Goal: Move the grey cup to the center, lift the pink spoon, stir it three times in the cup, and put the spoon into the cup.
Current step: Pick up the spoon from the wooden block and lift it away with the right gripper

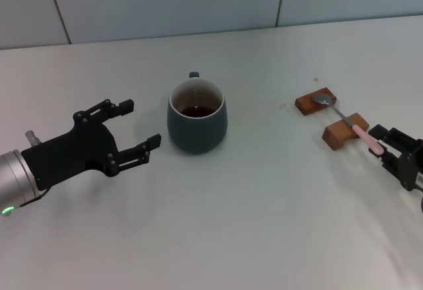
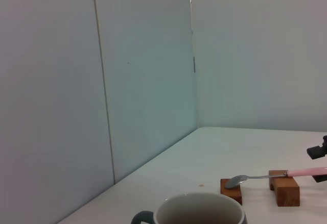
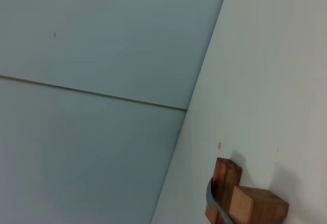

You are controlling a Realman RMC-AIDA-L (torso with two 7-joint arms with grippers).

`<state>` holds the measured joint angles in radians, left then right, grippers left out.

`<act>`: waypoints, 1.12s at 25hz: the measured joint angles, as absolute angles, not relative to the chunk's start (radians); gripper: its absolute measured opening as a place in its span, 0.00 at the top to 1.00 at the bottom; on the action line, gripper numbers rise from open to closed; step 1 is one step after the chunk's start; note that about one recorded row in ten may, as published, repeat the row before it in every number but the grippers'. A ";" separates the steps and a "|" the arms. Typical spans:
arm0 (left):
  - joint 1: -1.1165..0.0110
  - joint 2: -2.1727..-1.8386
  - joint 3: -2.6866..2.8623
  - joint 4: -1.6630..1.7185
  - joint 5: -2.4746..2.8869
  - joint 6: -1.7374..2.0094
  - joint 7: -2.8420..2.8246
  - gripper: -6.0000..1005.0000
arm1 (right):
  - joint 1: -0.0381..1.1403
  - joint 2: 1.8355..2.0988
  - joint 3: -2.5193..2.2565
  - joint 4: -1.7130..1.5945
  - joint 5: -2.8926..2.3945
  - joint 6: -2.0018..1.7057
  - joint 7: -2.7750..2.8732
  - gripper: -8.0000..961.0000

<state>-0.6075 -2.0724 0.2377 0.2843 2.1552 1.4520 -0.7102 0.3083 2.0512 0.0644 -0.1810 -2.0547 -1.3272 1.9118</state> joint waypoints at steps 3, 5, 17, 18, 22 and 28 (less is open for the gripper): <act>-0.607 -2.072 0.238 0.284 2.155 1.452 -0.710 0.18 | 0.308 2.051 0.064 -0.181 -2.055 -1.326 1.912 0.49; -0.606 -2.072 0.238 0.283 2.155 1.452 -0.709 0.18 | 0.310 2.051 0.064 -0.181 -2.056 -1.326 1.912 0.50; -0.606 -2.072 0.237 0.279 2.155 1.453 -0.691 0.18 | 0.328 2.044 0.010 -0.180 -2.064 -1.283 1.915 0.77; -0.606 -2.072 0.237 0.279 2.155 1.453 -0.689 0.18 | 0.326 2.045 0.010 -0.181 -2.063 -1.288 1.913 0.79; -0.603 -2.072 0.237 0.279 2.155 1.455 -0.687 0.18 | 0.309 2.055 0.020 -0.192 -2.057 -1.326 1.894 0.85; -0.603 -2.072 0.238 0.280 2.155 1.469 -0.687 0.18 | 0.273 2.075 0.028 -0.249 -2.021 -1.403 1.863 0.86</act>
